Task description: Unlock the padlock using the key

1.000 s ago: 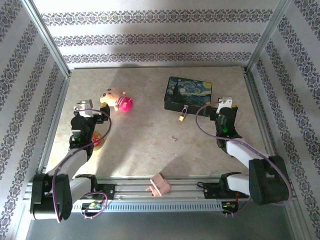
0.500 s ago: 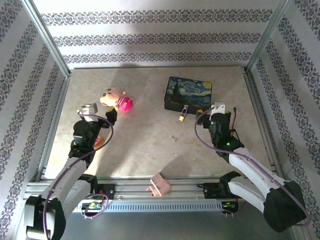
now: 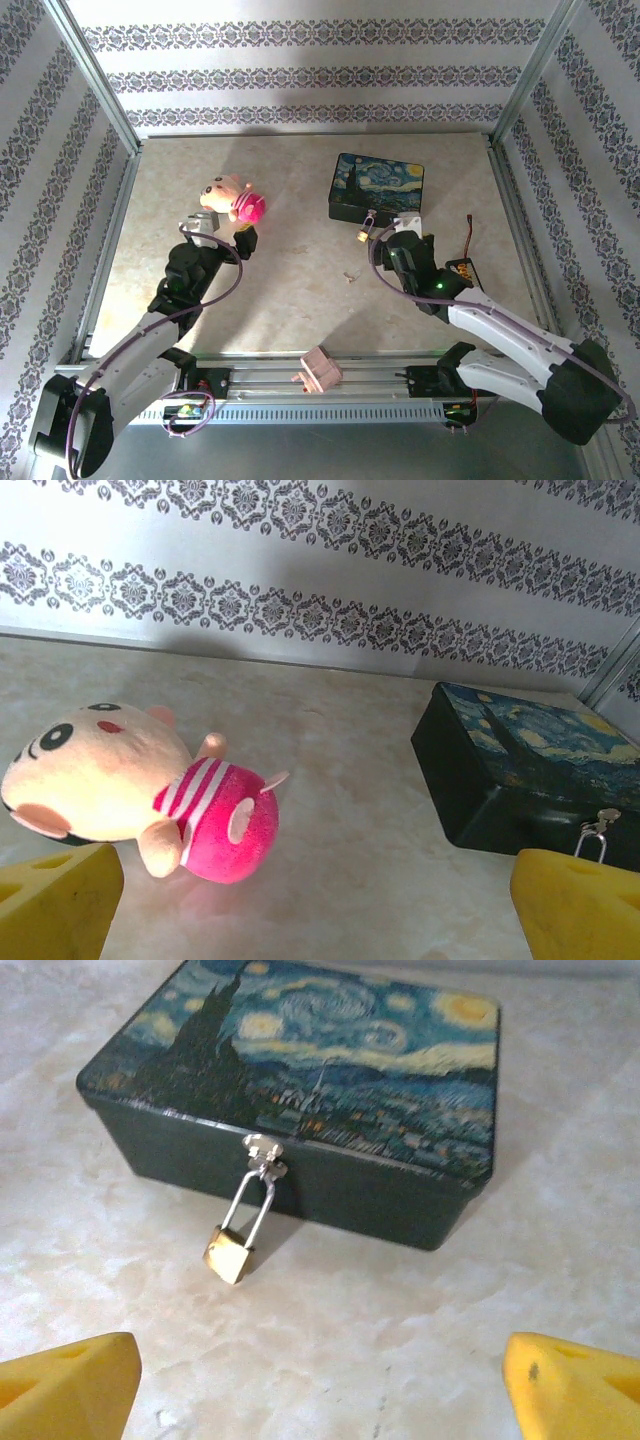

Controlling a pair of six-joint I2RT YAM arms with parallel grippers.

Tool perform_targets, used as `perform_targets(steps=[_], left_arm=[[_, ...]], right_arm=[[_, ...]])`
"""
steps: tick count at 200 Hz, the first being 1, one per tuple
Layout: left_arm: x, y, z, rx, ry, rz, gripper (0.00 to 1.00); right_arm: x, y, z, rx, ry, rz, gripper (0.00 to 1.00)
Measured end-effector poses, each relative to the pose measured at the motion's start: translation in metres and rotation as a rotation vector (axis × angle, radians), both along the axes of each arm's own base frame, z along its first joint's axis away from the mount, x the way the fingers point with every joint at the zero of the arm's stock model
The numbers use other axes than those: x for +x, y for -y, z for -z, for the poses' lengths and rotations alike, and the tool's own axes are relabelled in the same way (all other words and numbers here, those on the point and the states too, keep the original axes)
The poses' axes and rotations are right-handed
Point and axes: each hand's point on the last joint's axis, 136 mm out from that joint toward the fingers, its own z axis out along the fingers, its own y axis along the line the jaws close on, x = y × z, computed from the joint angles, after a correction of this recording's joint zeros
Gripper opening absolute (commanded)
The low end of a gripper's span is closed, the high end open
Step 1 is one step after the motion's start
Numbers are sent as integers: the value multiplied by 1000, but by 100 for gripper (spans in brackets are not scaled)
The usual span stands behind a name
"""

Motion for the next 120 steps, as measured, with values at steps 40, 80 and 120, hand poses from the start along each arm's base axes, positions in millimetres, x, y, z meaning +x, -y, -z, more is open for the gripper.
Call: perform_targets(steps=[40,80,120], left_arm=[[1,0,5,-50,-29,-15,99],[3,-5,14,-75,-67,-52,99],[7,-3,33,-77,-128,-57,99]], right_arm=[[-6,-29,29,98,-162,-70,76],[-16,-56,55,170,-335,-129,58],[-23,-63,75,152,-453,-143,52]])
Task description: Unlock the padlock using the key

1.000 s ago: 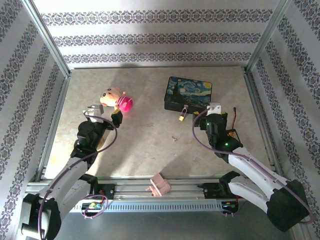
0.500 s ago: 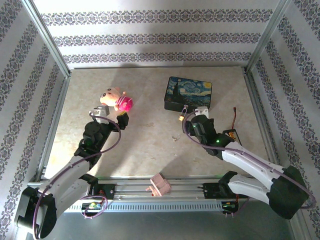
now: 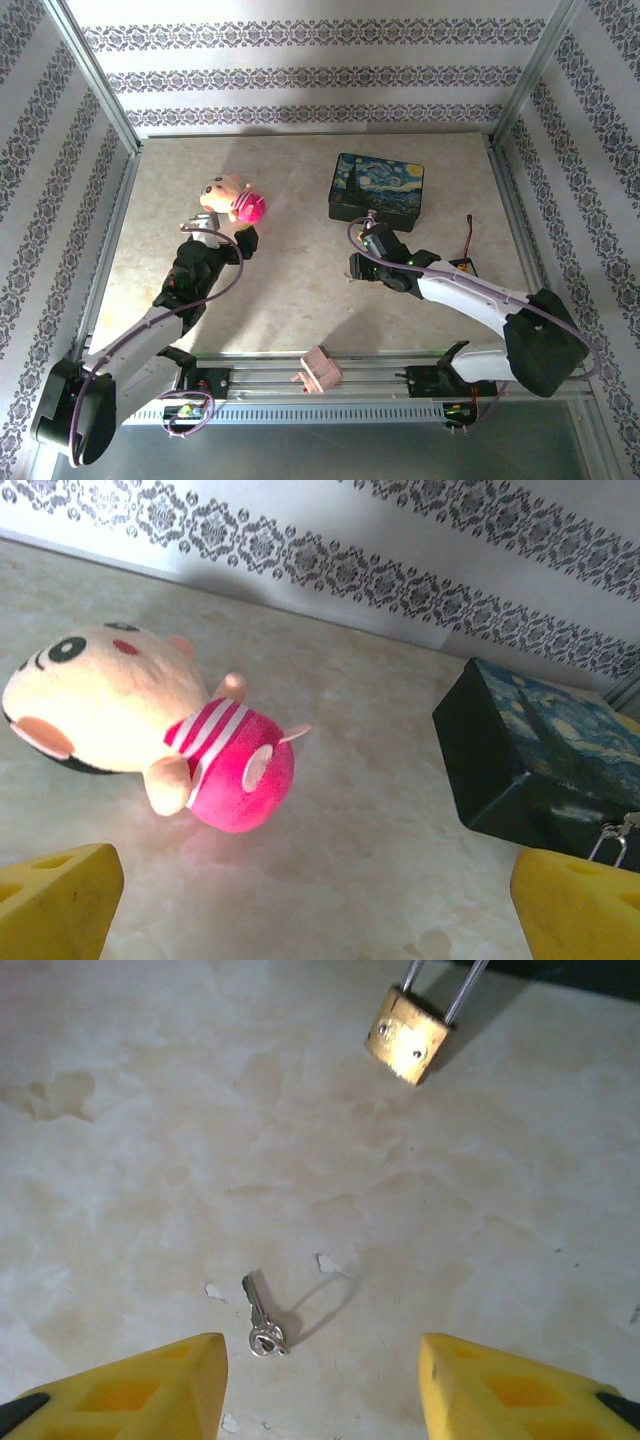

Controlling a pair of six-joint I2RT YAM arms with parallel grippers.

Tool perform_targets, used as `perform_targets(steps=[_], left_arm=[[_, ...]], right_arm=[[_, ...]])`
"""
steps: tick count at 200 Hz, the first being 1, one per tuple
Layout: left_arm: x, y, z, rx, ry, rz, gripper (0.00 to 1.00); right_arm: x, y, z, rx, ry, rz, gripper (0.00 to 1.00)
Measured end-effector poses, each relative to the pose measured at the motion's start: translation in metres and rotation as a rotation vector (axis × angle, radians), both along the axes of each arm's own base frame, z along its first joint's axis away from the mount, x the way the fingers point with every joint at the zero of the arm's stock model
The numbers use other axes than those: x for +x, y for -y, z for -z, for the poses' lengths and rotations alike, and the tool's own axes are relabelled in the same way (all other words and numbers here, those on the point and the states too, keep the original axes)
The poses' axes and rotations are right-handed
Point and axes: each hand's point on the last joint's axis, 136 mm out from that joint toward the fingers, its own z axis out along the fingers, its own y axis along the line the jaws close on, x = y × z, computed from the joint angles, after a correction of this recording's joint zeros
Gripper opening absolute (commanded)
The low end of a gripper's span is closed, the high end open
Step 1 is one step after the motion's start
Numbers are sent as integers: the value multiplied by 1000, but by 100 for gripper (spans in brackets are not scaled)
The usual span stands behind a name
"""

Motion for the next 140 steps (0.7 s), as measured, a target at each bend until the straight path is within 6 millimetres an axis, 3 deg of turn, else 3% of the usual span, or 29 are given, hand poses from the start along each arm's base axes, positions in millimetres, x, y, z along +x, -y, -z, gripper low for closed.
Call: perform_targets(steps=[32,140], left_arm=[[3,0,10,-17,-31,-9,99],[5,-3,10,-45,-35,-38,99]], right_arm=[[-4,-6,16,-16,-78,-20,43],[-10,-22,51,-62,-218,-80,30]])
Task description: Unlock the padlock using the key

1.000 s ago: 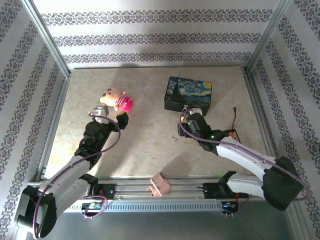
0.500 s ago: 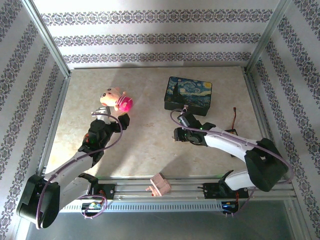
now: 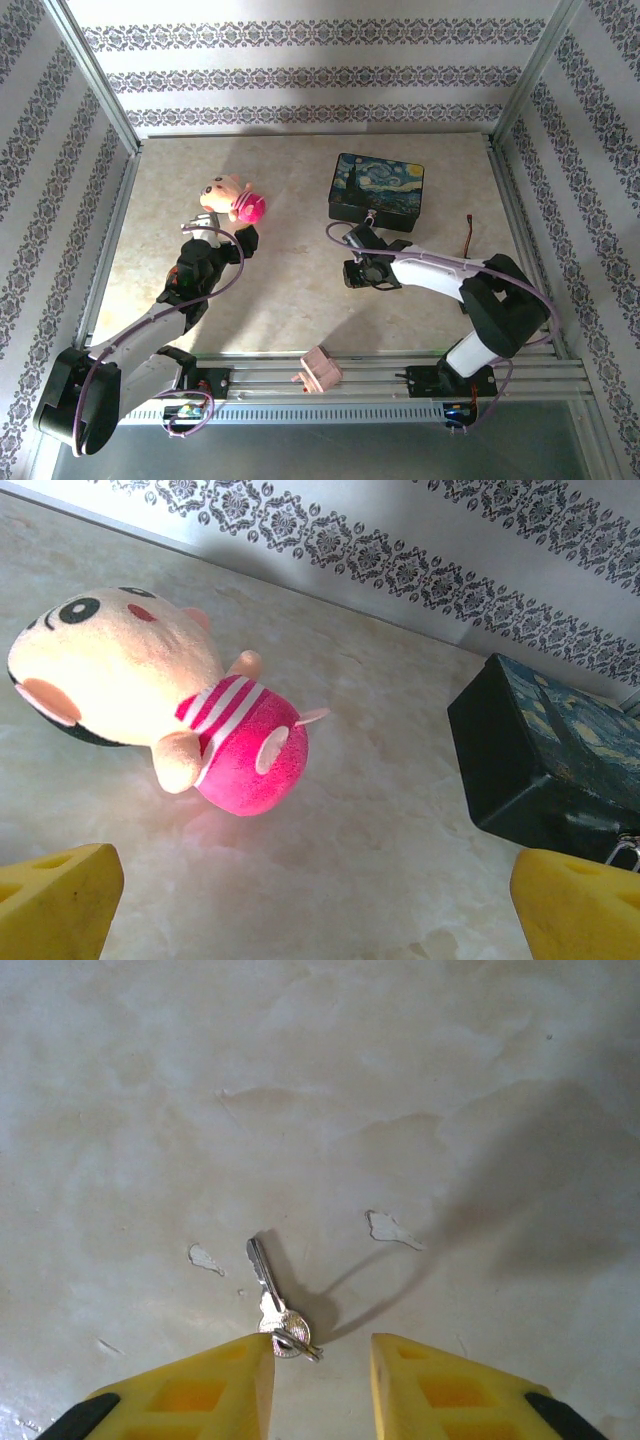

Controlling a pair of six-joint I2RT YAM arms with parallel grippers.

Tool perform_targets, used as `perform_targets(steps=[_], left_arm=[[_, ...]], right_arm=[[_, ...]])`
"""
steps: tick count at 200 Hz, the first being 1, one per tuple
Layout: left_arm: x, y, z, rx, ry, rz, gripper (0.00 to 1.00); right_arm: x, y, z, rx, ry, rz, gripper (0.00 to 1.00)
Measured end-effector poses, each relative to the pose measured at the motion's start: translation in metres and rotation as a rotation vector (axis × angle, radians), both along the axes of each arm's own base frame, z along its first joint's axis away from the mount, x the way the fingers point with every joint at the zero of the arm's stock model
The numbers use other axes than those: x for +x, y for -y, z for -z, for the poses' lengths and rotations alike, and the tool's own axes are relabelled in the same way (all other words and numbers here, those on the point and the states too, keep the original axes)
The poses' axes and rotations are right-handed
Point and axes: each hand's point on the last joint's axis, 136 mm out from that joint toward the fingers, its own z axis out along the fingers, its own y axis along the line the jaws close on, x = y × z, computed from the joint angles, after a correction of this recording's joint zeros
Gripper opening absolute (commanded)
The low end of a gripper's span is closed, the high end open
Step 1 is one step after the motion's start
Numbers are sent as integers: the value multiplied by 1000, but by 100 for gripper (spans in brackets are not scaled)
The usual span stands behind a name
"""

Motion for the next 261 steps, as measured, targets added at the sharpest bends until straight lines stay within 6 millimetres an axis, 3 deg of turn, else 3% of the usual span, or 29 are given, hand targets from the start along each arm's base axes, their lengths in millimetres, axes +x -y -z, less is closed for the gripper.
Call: perform_targets(steps=[89,164,205,261], left_arm=[[1,0,11,3,-33,-5,99],[4,1,16,6,-54,-6,99],[6,2,11,-8,-49,-6,99],[9,9,1,-49,-46,14,99]], right_arm=[[-2,-6,12,-9,-39,-17,24],[-2,-9,9,-7,-31,-28,2],[-5,-8,-8,-4,0,-39,0],[0,-14,-51,21,102,-55,0]])
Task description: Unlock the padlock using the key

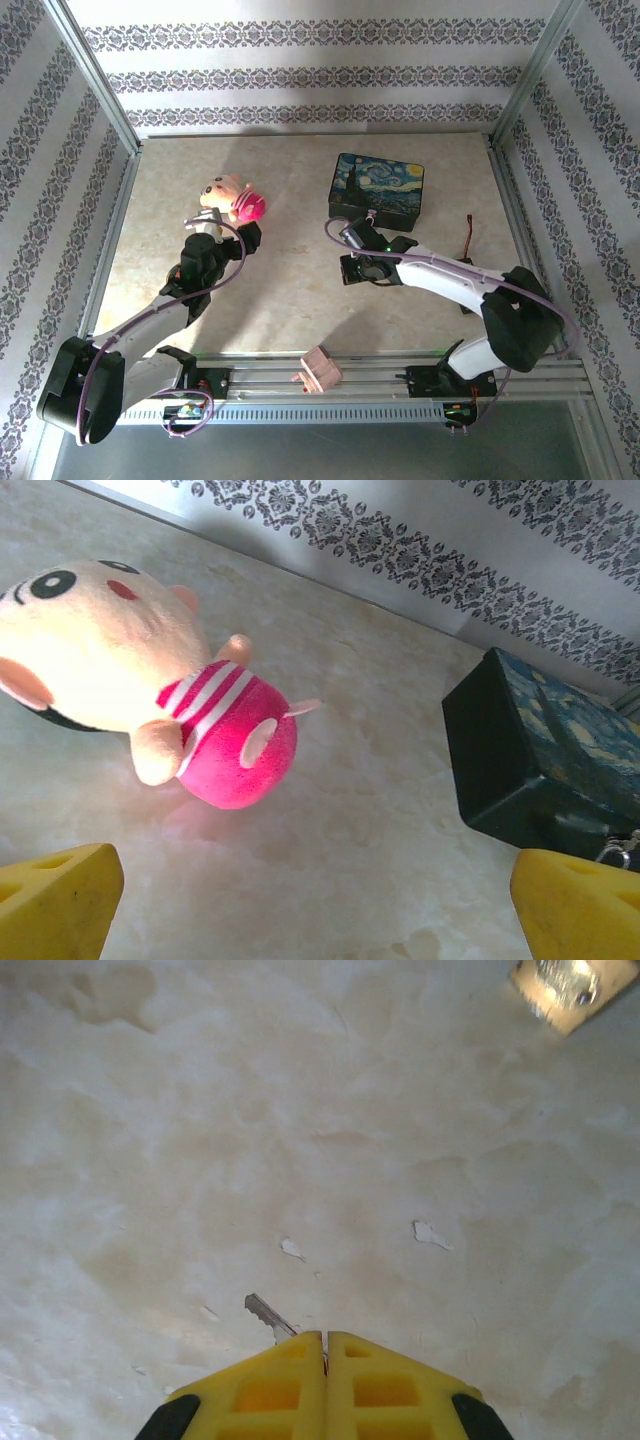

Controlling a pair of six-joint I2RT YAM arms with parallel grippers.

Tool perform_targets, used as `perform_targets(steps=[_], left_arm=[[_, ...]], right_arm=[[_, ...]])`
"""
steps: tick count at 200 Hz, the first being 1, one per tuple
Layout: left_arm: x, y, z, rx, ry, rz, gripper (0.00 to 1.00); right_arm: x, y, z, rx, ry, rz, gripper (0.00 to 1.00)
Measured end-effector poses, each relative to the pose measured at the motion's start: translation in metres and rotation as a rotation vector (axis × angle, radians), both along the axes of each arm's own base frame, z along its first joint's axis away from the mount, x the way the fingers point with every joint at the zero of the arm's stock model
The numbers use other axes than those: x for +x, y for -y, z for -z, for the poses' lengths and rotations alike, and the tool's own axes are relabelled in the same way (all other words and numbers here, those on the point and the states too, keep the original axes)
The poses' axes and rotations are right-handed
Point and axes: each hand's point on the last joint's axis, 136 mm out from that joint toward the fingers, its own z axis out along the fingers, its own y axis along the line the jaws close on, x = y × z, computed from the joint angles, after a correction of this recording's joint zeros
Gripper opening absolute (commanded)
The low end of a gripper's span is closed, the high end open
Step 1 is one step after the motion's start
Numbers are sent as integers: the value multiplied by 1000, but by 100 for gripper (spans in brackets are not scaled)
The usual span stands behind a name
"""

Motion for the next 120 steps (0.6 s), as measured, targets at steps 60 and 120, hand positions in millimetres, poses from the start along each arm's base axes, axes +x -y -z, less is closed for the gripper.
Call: perform_targets(steps=[60,120], left_arm=[[-1,15,-12,-49,16,75,99],[0,27,-29,-138,21,119,99]], right_arm=[[11,3,-35,30,124,29,0],[36,-5,-76,148,323,74,0]])
